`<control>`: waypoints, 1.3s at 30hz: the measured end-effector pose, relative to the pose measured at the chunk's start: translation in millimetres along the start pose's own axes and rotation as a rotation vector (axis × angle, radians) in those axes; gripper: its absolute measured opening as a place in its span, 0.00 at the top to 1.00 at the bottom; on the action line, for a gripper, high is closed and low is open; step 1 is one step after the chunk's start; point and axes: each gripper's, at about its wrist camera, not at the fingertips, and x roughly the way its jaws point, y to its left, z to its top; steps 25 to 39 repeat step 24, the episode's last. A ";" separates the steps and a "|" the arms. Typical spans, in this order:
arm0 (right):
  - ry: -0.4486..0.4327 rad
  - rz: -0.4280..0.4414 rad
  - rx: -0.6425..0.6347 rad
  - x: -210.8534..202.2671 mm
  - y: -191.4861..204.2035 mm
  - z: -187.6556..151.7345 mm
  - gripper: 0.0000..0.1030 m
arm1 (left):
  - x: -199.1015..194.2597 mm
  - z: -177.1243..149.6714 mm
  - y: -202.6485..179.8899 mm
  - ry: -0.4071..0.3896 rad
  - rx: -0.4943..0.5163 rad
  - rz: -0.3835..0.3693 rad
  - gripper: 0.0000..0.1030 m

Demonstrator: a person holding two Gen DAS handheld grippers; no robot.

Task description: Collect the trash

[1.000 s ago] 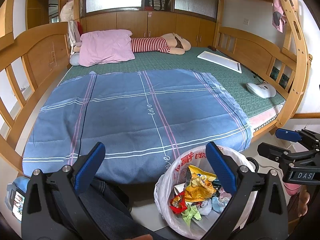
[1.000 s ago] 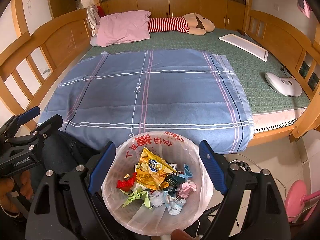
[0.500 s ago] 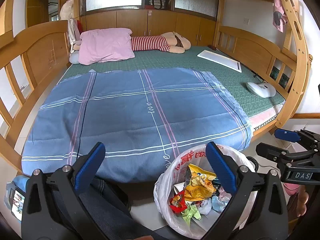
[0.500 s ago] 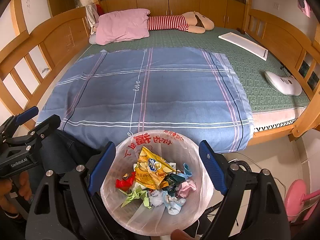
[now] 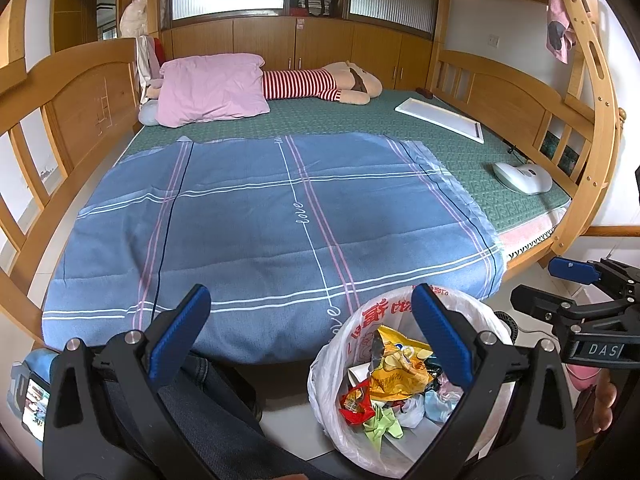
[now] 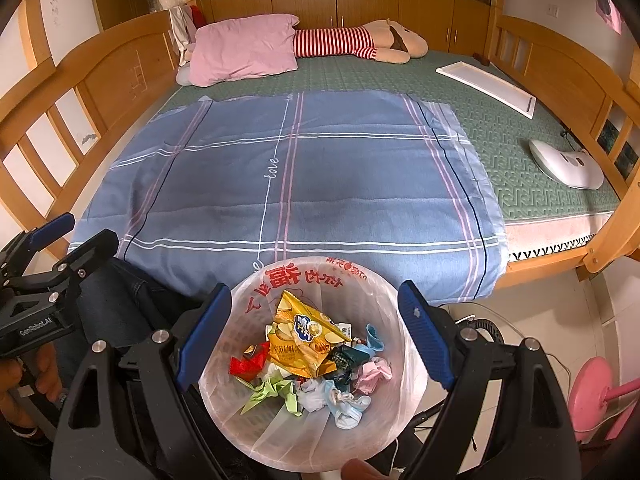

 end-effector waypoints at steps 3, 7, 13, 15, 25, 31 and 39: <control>0.002 -0.001 0.001 0.7 -0.7 -0.3 0.19 | 0.7 0.3 0.8 0.002 -0.005 -0.004 0.03; 0.008 -0.005 0.002 3.1 0.4 -0.6 0.19 | 2.8 -1.1 1.1 0.004 -0.005 -0.004 0.03; 0.012 -0.008 0.006 5.0 -1.2 -1.5 0.19 | 1.8 -2.8 -0.6 -0.007 0.000 0.002 0.03; 0.012 -0.008 0.007 5.0 -2.3 -1.6 0.19 | 2.2 -2.8 -0.4 -0.007 -0.004 0.002 0.03; 0.022 0.000 0.029 12.9 -4.7 0.5 0.15 | 18.0 -4.2 9.6 0.006 -0.043 -0.015 0.03; 0.022 0.000 0.029 12.9 -4.7 0.5 0.15 | 18.0 -4.2 9.6 0.006 -0.043 -0.015 0.03; 0.022 0.000 0.029 12.9 -4.7 0.5 0.15 | 18.0 -4.2 9.6 0.006 -0.043 -0.015 0.03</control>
